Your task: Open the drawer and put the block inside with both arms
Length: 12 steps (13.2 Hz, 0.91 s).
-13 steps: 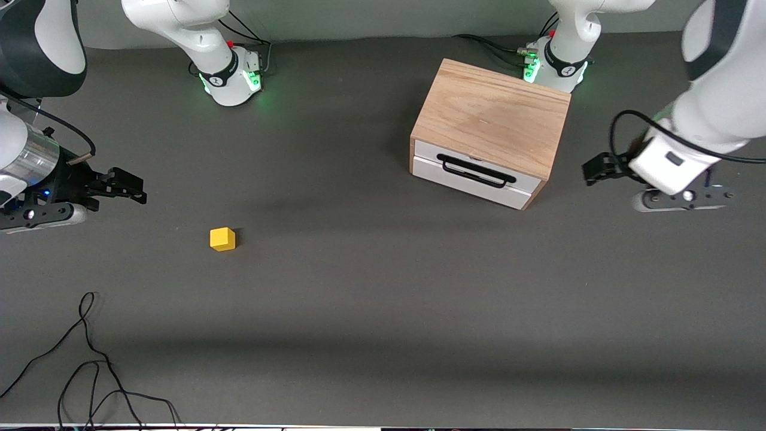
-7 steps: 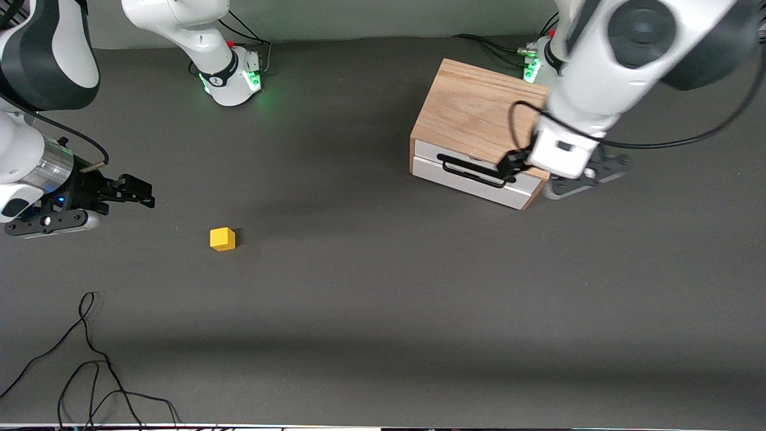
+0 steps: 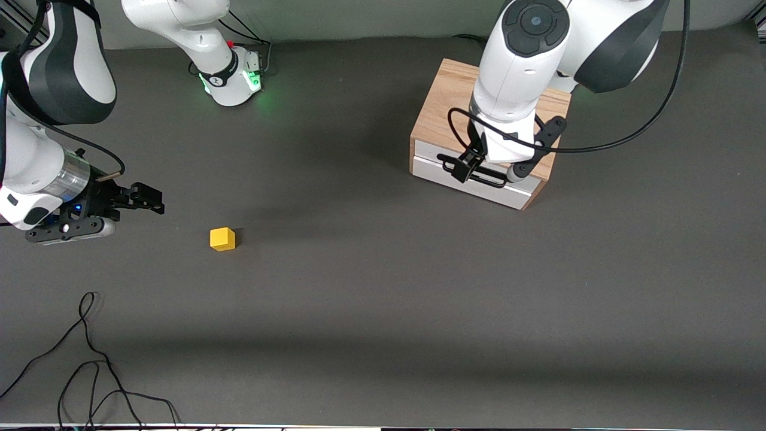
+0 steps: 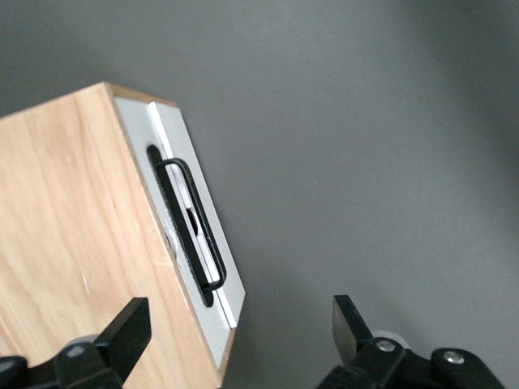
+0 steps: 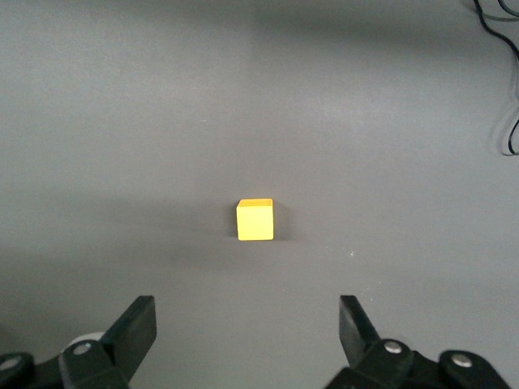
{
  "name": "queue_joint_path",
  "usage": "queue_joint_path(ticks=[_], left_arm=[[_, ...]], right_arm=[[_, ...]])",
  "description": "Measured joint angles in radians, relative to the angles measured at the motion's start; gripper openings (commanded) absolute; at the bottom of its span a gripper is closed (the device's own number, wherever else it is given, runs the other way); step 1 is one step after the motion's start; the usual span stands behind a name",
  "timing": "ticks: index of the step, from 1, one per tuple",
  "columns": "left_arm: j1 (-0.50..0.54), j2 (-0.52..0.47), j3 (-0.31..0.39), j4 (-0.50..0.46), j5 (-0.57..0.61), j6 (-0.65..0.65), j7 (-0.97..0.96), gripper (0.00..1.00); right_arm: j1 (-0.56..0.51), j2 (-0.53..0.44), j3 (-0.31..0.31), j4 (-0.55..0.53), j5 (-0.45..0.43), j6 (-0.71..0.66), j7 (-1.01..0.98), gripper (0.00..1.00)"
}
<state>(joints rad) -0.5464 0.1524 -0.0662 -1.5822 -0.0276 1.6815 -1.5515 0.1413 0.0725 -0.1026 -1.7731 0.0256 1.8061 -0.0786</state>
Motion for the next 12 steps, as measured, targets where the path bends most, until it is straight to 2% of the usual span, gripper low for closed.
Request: queue_joint_path(ticks=[6, 12], left_arm=[[-0.013, 0.046, 0.001, -0.004, -0.028, -0.099, -0.091, 1.0], [-0.012, 0.134, 0.009, -0.008, -0.063, -0.109, -0.094, 1.0]], right_arm=[[0.0, 0.0, -0.001, -0.075, 0.0, 0.08, -0.025, 1.0], [0.0, 0.0, -0.001, -0.111, 0.0, 0.122, -0.026, 1.0]])
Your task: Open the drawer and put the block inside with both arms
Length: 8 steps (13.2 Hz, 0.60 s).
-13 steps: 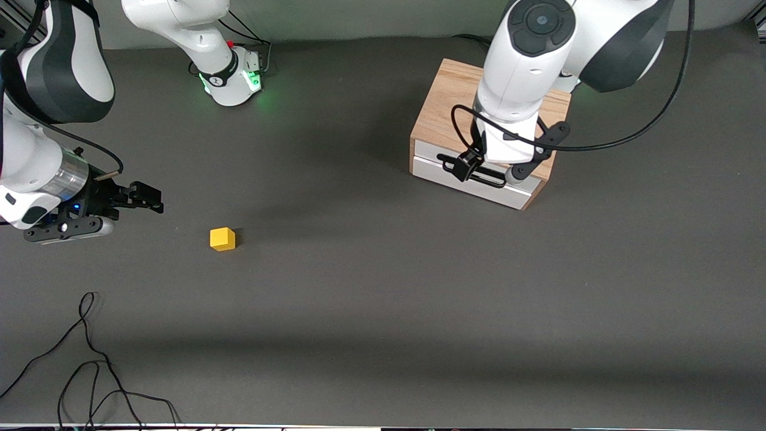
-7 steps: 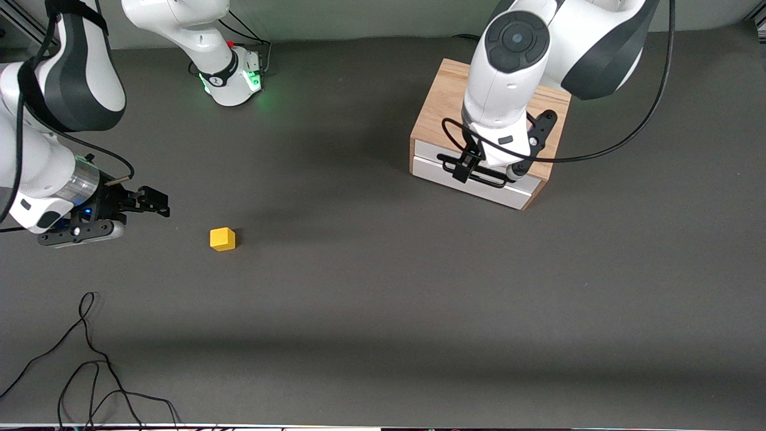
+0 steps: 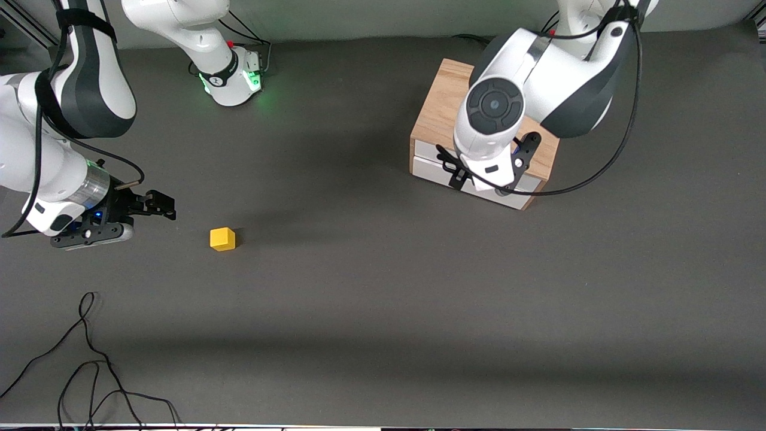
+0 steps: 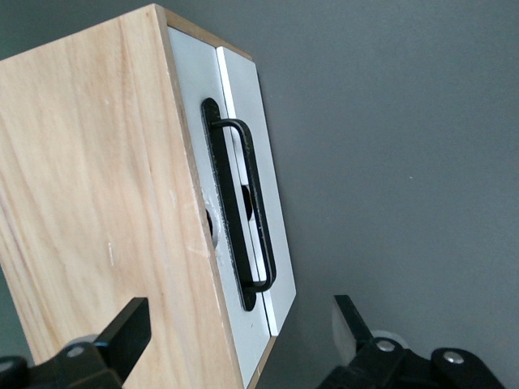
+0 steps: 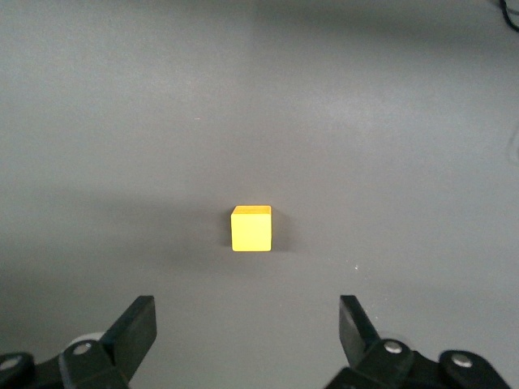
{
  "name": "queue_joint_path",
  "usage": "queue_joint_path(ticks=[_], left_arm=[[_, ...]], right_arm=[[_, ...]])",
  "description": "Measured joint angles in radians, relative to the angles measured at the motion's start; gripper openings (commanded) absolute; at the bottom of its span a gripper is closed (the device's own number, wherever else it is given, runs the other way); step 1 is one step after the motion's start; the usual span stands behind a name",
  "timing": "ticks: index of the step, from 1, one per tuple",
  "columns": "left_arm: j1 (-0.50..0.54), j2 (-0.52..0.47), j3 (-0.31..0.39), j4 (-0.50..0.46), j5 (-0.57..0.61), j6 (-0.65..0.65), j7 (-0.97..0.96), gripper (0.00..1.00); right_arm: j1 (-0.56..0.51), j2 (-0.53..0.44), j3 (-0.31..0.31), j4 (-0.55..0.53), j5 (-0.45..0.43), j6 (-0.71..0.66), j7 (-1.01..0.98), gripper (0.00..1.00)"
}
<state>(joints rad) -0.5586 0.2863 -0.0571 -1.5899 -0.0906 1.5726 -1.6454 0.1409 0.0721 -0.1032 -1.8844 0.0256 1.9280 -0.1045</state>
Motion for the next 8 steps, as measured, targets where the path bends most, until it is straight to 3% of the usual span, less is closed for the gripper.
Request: queue_joint_path(ticks=[8], left_arm=[[0.003, 0.041, 0.003, -0.111, 0.0, 0.121, 0.0, 1.0]], right_arm=[[0.001, 0.0, 0.0, -0.082, 0.0, 0.092, -0.001, 1.0]])
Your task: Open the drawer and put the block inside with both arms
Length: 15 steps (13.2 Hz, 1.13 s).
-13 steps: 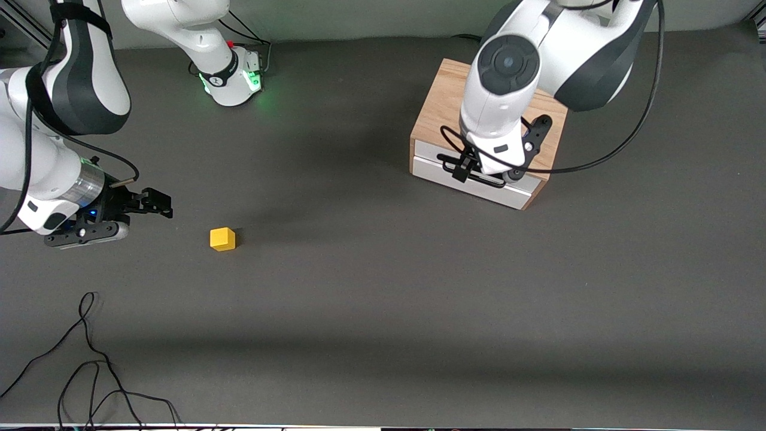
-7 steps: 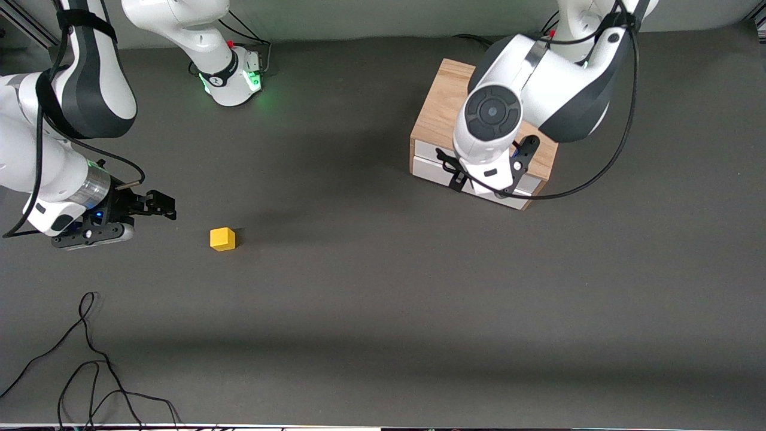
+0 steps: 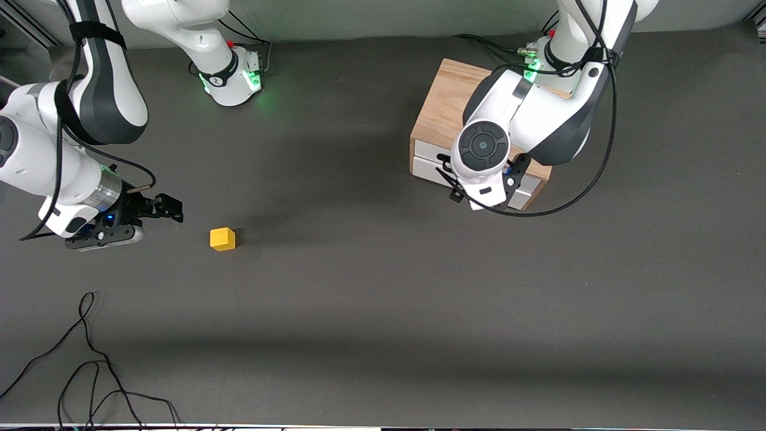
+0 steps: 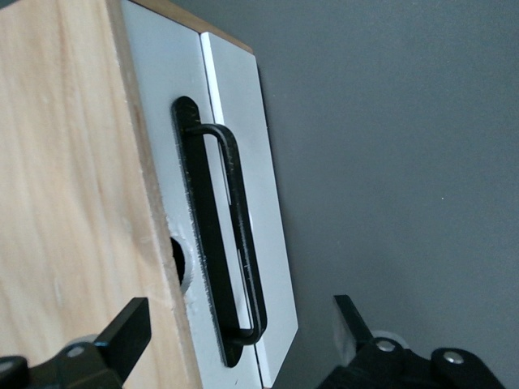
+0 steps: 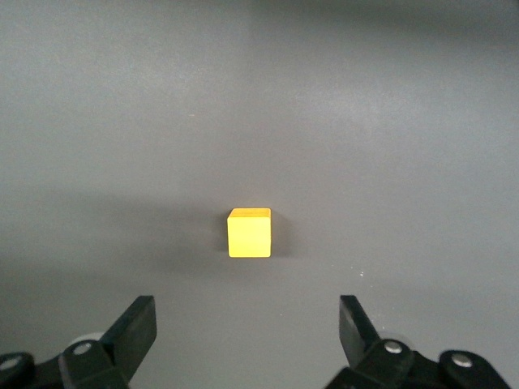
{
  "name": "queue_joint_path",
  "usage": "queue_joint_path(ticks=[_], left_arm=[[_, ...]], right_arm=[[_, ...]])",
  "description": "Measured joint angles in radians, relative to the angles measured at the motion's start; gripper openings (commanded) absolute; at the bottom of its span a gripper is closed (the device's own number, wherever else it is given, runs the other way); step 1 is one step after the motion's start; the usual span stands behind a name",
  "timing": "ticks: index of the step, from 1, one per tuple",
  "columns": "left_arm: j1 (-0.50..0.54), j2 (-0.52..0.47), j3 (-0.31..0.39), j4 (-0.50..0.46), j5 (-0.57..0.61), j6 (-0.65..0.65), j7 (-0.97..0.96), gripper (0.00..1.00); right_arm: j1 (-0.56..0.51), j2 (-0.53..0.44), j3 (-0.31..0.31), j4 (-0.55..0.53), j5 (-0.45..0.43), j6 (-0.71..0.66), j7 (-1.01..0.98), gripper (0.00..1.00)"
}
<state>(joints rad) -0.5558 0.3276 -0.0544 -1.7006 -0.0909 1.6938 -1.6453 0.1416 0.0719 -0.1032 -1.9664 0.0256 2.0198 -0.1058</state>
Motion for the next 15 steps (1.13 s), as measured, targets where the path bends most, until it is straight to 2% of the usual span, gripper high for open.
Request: queue_joint_path(ticks=[7, 15], left_arm=[[0.0, 0.0, 0.0, -0.081, 0.0, 0.1, -0.003, 1.0], [-0.001, 0.031, 0.0, -0.112, 0.002, 0.146, -0.065, 1.0]], right_arm=[[0.01, 0.001, 0.001, -0.057, 0.0, 0.064, -0.001, 1.0], [0.011, 0.002, 0.001, -0.077, 0.0, 0.105, -0.001, 1.0]])
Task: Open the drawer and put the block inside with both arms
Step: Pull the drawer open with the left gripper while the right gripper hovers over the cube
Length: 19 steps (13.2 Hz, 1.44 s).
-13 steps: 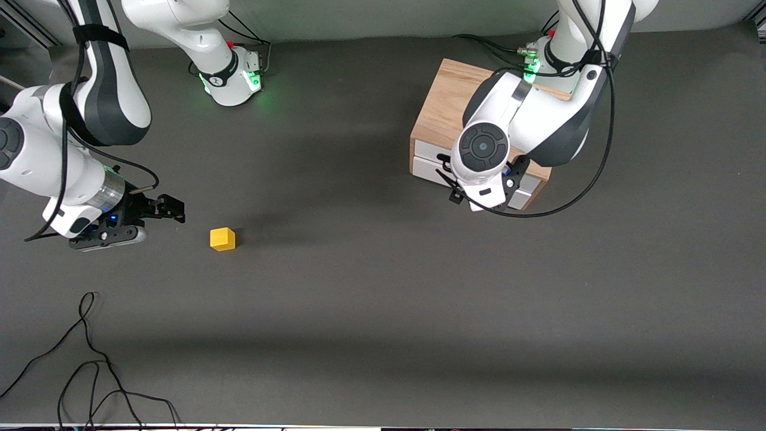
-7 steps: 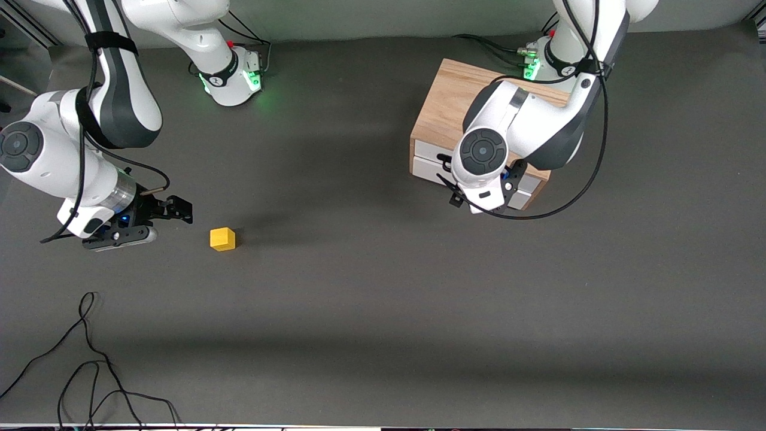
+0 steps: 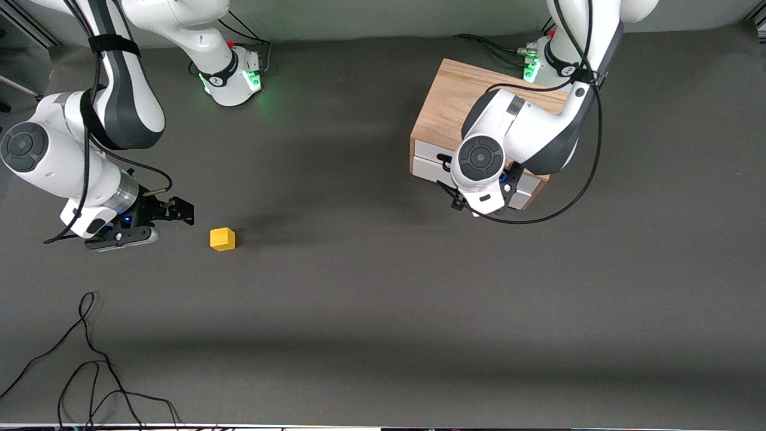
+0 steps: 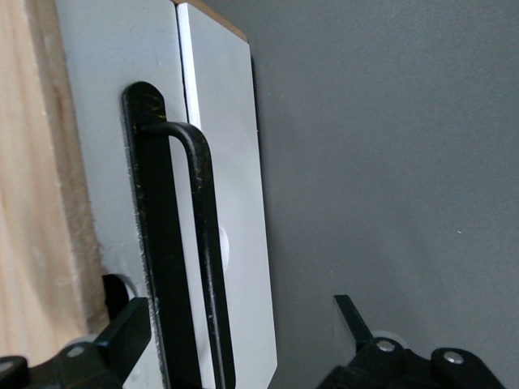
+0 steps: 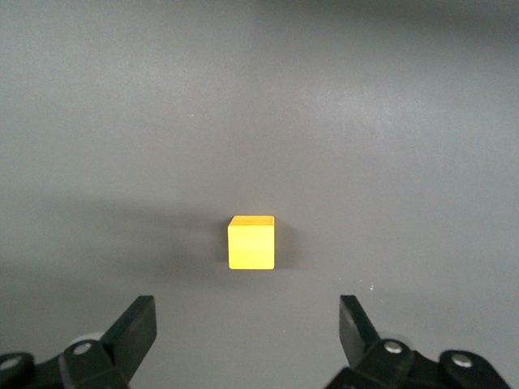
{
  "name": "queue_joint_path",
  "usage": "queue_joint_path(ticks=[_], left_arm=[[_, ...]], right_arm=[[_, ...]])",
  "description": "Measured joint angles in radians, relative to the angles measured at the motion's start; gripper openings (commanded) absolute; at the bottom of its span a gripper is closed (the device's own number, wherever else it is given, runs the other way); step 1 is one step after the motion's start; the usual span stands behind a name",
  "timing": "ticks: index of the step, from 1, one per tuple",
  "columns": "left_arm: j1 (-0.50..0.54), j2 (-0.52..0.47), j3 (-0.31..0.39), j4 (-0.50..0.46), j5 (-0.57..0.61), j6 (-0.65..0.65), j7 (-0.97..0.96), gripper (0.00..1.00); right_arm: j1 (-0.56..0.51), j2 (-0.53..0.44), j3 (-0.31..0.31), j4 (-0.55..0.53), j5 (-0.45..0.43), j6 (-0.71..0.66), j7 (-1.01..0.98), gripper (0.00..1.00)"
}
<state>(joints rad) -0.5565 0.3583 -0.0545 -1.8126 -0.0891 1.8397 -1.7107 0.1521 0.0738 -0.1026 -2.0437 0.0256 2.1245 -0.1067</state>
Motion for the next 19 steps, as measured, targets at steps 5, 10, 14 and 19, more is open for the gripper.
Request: queue_joint_path(ticks=[5, 10, 14, 19], left_arm=[[0.0, 0.03, 0.0, -0.011, 0.0, 0.032, -0.001, 1.0], [0.0, 0.05, 0.0, -0.012, 0.008, 0.059, -0.001, 1.0], [0.0, 0.063, 0.002, -0.011, 0.009, 0.089, -0.002, 1.0], [0.0, 0.071, 0.002, 0.002, 0.013, 0.098, -0.002, 1.0]], right_arm=[[0.004, 0.026, 0.003, -0.002, 0.0, 0.026, 0.0, 1.0], [0.004, 0.052, 0.003, -0.002, 0.0, 0.032, 0.0, 1.0], [0.004, 0.058, 0.002, 0.005, -0.001, 0.034, 0.0, 1.0], [-0.001, 0.06, -0.051, 0.073, -0.001, -0.095, 0.0, 1.0]])
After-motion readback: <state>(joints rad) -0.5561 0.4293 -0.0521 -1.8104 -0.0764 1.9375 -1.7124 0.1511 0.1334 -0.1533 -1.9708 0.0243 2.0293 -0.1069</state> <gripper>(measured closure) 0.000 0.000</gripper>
